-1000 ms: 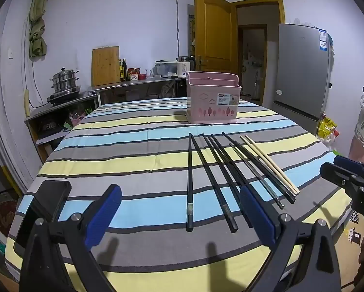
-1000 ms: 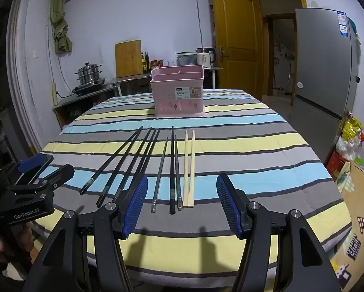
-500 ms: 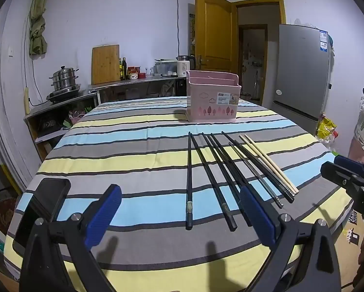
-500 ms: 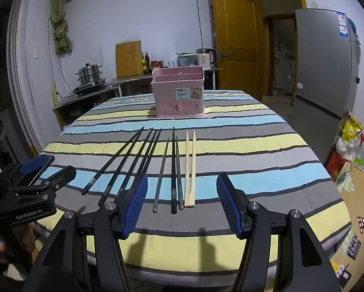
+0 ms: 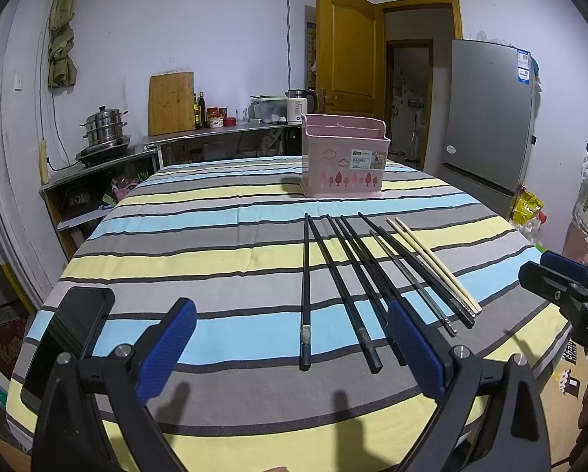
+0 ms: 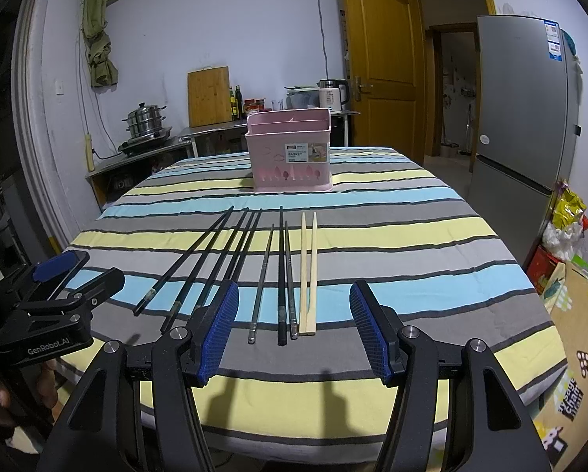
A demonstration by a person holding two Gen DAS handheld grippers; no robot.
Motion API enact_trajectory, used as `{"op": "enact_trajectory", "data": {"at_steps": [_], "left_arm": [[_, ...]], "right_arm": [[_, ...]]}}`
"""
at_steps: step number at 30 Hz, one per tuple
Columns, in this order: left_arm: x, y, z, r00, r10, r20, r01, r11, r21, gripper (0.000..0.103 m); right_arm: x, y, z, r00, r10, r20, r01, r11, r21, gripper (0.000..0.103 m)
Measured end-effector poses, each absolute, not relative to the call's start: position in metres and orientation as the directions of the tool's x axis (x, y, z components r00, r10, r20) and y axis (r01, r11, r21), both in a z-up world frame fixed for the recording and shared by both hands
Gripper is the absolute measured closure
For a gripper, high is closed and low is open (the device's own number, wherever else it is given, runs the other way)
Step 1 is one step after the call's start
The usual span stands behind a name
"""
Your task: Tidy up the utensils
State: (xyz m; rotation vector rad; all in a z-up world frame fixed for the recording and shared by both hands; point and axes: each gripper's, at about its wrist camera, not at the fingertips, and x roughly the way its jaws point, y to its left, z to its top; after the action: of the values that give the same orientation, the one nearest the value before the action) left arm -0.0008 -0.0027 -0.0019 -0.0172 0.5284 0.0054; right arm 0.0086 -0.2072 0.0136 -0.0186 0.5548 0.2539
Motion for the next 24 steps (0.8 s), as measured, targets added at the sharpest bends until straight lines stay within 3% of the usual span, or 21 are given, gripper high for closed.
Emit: {"op": "enact_trajectory", "data": {"at_steps": [24], "left_arm": [[-0.0017, -0.004, -0.0007, 0.863, -0.001, -0.506, -0.008, 1.0, -0.016, 0.004]], "right_arm": [[0.0087, -0.2089, 0.014, 0.82, 0.235, -0.522, -0.244, 0.968, 0.054, 0.043]]}}
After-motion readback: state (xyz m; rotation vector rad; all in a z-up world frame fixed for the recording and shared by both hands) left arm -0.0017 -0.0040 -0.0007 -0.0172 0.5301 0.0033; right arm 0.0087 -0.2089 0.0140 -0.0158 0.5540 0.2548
